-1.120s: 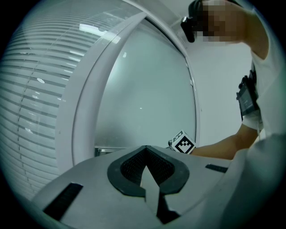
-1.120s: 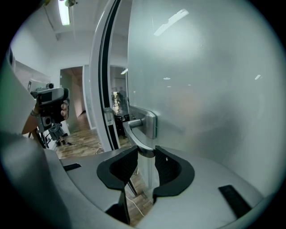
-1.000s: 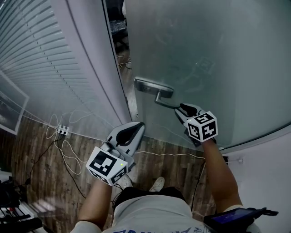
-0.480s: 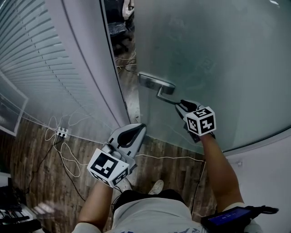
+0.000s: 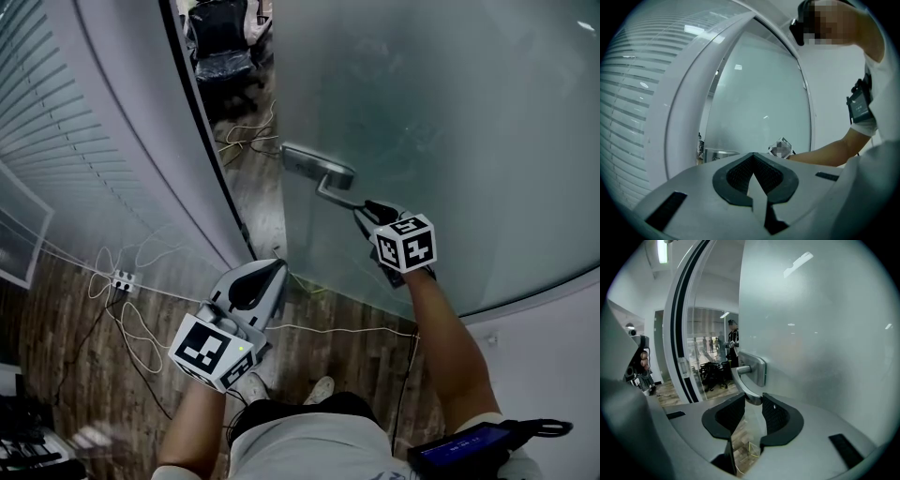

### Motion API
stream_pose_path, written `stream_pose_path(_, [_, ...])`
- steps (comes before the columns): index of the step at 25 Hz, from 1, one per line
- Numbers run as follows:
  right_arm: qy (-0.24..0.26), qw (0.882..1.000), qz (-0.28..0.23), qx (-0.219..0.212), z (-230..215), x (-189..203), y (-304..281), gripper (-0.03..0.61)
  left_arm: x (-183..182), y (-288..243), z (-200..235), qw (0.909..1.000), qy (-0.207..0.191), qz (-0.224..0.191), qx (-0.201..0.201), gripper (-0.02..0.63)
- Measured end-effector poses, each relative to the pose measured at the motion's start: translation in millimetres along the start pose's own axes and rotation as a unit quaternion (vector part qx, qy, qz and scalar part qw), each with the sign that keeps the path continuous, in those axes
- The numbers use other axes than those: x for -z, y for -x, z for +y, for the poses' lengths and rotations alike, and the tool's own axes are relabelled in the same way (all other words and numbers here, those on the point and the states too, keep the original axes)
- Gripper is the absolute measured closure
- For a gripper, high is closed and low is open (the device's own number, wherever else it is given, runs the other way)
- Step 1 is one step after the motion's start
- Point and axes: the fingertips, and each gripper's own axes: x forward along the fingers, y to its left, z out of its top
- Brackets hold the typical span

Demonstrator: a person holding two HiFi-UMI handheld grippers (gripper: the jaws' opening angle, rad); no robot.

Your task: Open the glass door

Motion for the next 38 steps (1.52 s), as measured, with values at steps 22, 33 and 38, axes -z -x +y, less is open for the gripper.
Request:
stream_pose_path(22, [-0.028, 0.998, -0.025, 0.040, -36.8, -9.0, -19.8, 0.463, 2.3, 13.1, -0.4, 0.9999, 0.001, -0.010, -0.003, 0.614])
stream_pose_path(33, [-0.032, 0.992, -0.086, 0.084, -35.1, -22.2, 36.3, 0.463, 3.6, 30.6, 2.1, 1.0000, -0.005, -0.004, -0.002, 0.615])
stream_pose_path(38, [-0.005, 0.989, -0.113, 0.091, 2.6, -28.2, 76.9, 0.497, 3.0, 41.6, 0.1, 0.9999, -0.006, -0.008, 0.009, 0.614])
